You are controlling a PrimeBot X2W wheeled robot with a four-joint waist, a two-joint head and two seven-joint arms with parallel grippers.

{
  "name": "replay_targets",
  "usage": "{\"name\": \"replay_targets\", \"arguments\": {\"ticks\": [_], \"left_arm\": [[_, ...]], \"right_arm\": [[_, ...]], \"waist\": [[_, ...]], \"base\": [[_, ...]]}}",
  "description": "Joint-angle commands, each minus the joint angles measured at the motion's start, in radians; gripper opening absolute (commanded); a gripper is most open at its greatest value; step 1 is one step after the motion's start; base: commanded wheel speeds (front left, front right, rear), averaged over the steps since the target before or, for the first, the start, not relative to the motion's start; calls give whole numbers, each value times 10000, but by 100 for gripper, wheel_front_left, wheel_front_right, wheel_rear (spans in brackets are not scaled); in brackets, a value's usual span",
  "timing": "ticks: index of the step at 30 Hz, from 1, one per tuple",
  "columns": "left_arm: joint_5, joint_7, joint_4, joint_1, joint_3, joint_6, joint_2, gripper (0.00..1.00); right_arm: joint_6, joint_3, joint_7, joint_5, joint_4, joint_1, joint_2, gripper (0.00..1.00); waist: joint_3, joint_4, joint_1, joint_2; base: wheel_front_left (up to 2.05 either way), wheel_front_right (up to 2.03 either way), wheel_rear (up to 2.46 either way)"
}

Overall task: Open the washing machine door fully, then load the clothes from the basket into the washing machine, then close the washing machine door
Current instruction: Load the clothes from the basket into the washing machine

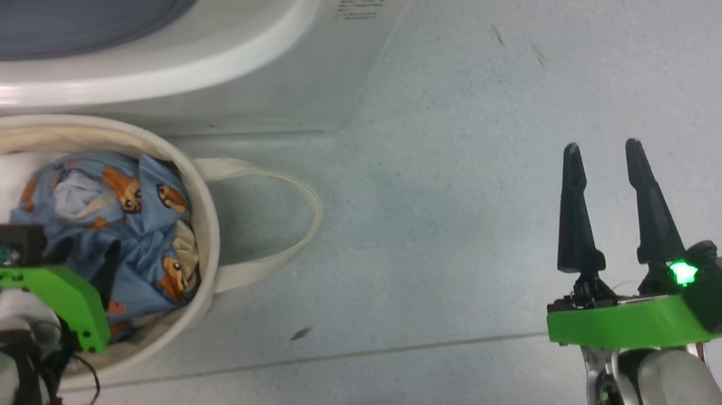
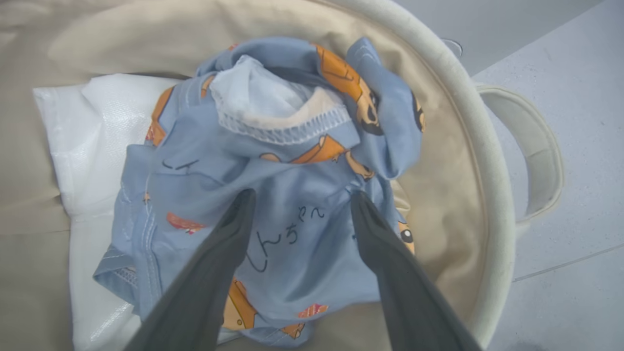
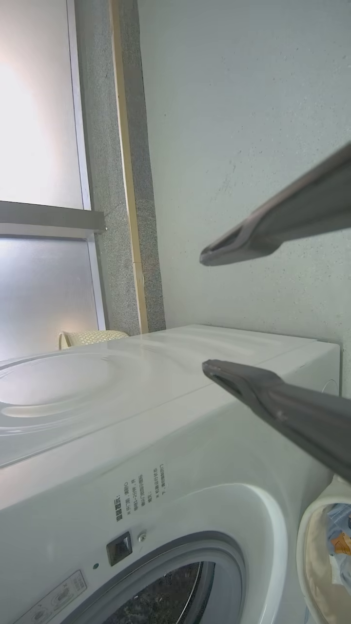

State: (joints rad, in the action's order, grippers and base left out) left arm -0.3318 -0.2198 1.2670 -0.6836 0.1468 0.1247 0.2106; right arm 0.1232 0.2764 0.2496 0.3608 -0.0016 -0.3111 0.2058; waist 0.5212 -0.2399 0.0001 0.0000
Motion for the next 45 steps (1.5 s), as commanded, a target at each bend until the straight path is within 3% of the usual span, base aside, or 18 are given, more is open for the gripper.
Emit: {"name": "replay_targets", "arguments": {"ticks": [1, 4, 8, 12, 17, 18, 19, 29, 38, 43, 45], "left_arm": [[-156, 64, -16, -128, -179, 57, 509, 100], [-228, 300, 77, -378, -145, 56, 739, 100], [-248, 522, 161, -628, -166, -307, 1023, 100], [-44, 1233, 207, -750, 120, -424, 1137, 100], [-10, 1399, 224, -906, 243, -505, 1215, 100], [3, 1427, 226, -909, 279, -492, 1227, 96], [-6, 1467, 228, -909, 298, -470, 1227, 0], [-207, 685, 234, -1023, 404, -194, 801, 0], [-699, -282, 34, -570, 461, 41, 28, 0], [-1321, -407, -785, 36, 514, 55, -235, 0], [-1740, -414, -1719, 551, 550, 56, -218, 0]], "right_arm": [[75, 100, 122, -125, -399, -79, -51, 100], [75, 88, 122, -166, -521, -200, -142, 100], [75, 71, 122, -217, -615, -315, -237, 100], [75, 1, 122, -240, -665, -341, -280, 100], [75, -62, 122, -246, -674, -312, -337, 100], [75, -69, 122, -243, -671, -309, -344, 100], [75, -79, 122, -237, -669, -309, -346, 100], [75, -46, 122, -202, -479, -368, -255, 100], [75, 264, 122, -17, 113, -266, -111, 100], [75, 345, 122, 138, 414, -64, -56, 100], [75, 357, 122, 239, 555, 116, -57, 100]], "waist": [[365, -272, -1, 0], [694, -440, -1, 0], [1039, -666, -1, 0], [1300, -827, -1, 0], [1418, -918, -1, 0], [1424, -924, -1, 0], [1425, -922, -1, 0], [1160, -441, -1, 0], [-94, 465, -1, 0], [-954, 922, -1, 0], [-1478, 1165, -1, 0]], "base": [[0, 0, 0], [0, 0, 0], [0, 0, 0], [0, 0, 0], [0, 0, 0], [0, 0, 0], [0, 0, 0], [0, 0, 0], [0, 0, 0], [0, 0, 0], [0, 0, 0]]}}
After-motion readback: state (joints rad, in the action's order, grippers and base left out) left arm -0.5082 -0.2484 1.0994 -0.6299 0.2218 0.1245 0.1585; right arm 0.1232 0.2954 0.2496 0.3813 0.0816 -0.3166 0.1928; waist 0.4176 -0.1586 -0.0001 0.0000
